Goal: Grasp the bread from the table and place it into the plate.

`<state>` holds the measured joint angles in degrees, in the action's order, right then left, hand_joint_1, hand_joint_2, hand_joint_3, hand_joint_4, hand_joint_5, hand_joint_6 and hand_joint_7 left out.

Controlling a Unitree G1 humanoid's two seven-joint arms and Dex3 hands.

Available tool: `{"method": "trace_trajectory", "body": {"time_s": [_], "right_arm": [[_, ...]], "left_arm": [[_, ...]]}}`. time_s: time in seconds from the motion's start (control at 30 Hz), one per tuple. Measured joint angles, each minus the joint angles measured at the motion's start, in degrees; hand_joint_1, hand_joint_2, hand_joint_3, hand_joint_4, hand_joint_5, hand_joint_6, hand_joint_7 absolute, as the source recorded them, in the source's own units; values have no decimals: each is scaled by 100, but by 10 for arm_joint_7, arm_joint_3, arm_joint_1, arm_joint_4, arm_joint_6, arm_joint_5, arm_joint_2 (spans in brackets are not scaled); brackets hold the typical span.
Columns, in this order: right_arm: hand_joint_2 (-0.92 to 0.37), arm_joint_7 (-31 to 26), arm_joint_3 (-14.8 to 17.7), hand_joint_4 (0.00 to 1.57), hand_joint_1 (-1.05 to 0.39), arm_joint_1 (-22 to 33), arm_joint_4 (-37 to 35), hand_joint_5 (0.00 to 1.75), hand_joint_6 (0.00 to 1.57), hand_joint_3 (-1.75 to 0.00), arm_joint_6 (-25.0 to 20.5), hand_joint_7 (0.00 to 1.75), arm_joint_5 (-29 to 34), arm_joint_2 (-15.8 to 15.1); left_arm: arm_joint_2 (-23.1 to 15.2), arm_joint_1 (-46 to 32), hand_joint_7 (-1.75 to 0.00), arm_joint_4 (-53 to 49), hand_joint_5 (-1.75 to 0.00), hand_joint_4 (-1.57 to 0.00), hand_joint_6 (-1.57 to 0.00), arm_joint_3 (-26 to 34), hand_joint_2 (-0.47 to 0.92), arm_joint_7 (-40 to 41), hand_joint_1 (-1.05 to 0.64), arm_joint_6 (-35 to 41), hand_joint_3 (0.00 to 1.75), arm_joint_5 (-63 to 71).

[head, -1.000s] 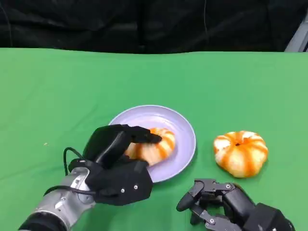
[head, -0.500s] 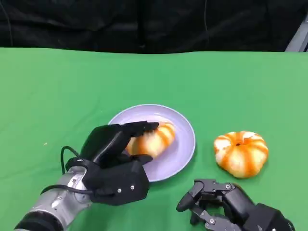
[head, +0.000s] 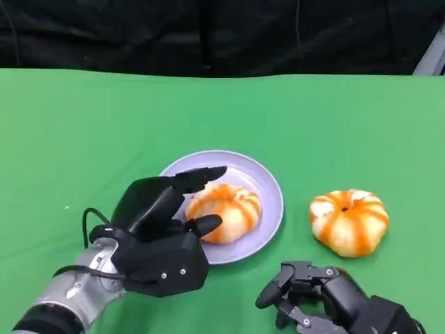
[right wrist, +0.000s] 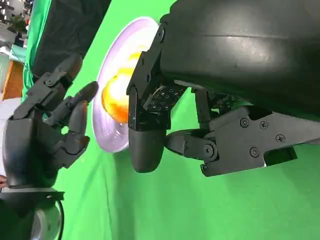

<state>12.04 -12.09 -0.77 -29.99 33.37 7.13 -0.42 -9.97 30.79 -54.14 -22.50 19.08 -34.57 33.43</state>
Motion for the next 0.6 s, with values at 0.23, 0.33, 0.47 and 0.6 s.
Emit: {"method": "trace_trajectory", "body": {"time_s": [0.23,0.33,0.47,0.6], "right_arm": [[-92,-1,0,71,-12,-4,-1,142,80,-47,6,99,1,0],[-92,-1,0,71,-12,-5,-2,142,80,-47,6,99,0,0],[-92,-1,0,71,-12,-7,-2,142,80,-47,6,99,0,0],[-92,-1,0,71,-12,-8,-2,142,80,-48,6,99,1,0]], "left_arm": [[-8,-21,-1,43,-1,-54,-45,16,92,-28,-85,-12,79,-30],[-11,-40,-1,70,-1,-55,-46,36,92,-45,-84,-37,79,-67],[-15,-49,-1,80,-1,-55,-46,47,92,-55,-84,-40,78,-71],[-15,-60,0,86,-2,-57,-46,57,92,-73,-83,-44,79,-93]]}}
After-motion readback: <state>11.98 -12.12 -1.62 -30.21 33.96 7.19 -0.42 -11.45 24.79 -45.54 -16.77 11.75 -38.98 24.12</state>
